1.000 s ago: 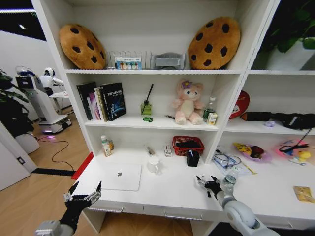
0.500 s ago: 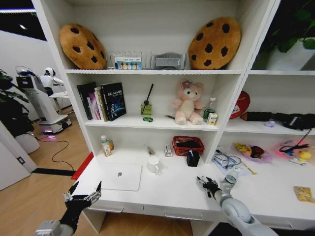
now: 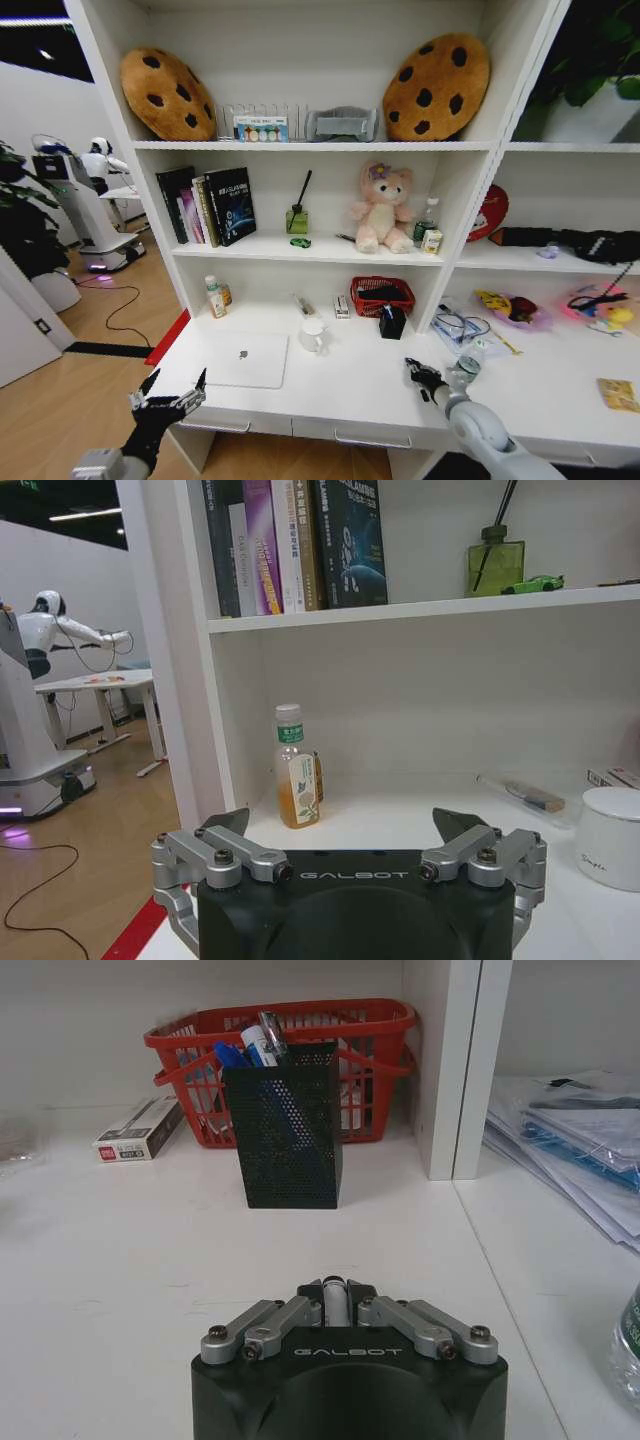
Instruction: Organize the objects on the table.
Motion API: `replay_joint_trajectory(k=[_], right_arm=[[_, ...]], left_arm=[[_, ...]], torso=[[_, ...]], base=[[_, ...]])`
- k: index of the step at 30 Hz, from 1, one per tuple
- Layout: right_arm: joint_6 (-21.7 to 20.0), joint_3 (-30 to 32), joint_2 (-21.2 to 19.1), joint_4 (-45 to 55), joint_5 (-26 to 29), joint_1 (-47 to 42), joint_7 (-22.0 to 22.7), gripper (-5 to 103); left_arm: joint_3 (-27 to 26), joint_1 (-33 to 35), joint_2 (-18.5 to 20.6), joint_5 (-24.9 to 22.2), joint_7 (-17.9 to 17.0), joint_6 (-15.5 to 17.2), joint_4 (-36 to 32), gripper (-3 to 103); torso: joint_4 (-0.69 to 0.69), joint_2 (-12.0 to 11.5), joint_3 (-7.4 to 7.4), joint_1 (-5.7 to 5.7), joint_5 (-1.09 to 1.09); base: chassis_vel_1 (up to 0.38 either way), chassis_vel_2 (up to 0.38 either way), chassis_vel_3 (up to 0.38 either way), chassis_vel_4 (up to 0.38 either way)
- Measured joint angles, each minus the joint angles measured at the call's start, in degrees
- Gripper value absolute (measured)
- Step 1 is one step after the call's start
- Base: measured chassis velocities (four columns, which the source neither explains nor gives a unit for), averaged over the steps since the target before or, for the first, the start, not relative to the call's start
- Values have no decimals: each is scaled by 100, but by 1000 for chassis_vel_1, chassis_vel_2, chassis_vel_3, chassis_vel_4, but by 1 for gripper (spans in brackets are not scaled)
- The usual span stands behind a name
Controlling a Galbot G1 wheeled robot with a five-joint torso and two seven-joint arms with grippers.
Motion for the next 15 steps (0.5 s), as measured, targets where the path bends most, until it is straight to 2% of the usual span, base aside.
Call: replay_joint_trajectory(k=[7,9,10,12,13,14,15], right_arm=[[270,1,-22,371,136,16,-23,11],[769,-27,-24,556,-27,268,-276,11],[769,-27,-24,556,-27,268,-276,11],[1405,-170,-26,557,-441,649,-310,11],[1405,-170,-26,557,-441,649,-310,11],[1814,-261,-13,463,-782,916,-305,11],[1814,-261,-13,463,-782,916,-305,11]], left_arm=[[0,0,0,0,0,0,0,100],[0,0,0,0,0,0,0,100],[0,0,0,0,0,0,0,100],[0,0,0,0,0,0,0,100],[0,0,0,0,0,0,0,100],[0,0,0,0,0,0,0,100],[0,0,0,0,0,0,0,100]], torso=[[-1,0,0,0,-1],[0,0,0,0,-1],[0,0,0,0,-1],[0,0,0,0,-1],[0,0,0,0,-1],[2,0,0,0,-2],[2,0,0,0,-2]], base=[[0,0,0,0],[0,0,0,0],[0,0,0,0],[0,0,0,0],[0,0,0,0],[0,0,0,0],[0,0,0,0]])
